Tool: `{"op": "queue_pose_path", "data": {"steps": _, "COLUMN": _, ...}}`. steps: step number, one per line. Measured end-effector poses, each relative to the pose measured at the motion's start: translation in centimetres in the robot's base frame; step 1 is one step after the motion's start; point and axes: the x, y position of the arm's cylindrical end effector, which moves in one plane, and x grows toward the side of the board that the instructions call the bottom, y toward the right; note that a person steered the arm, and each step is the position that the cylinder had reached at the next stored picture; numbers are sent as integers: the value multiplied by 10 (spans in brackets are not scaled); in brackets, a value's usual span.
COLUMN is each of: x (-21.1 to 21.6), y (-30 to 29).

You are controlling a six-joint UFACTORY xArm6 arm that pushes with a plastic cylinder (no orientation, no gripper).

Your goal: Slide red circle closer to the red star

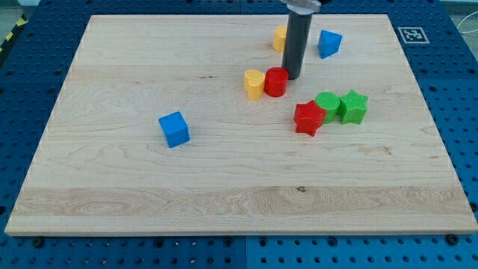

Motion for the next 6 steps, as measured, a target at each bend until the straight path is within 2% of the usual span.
{"op": "queue_pose_path", "data": {"steps": 3, "x": -34, "y": -41}}
{"op": "queue_pose_path", "data": {"steps": 6, "x": 15, "y": -28}}
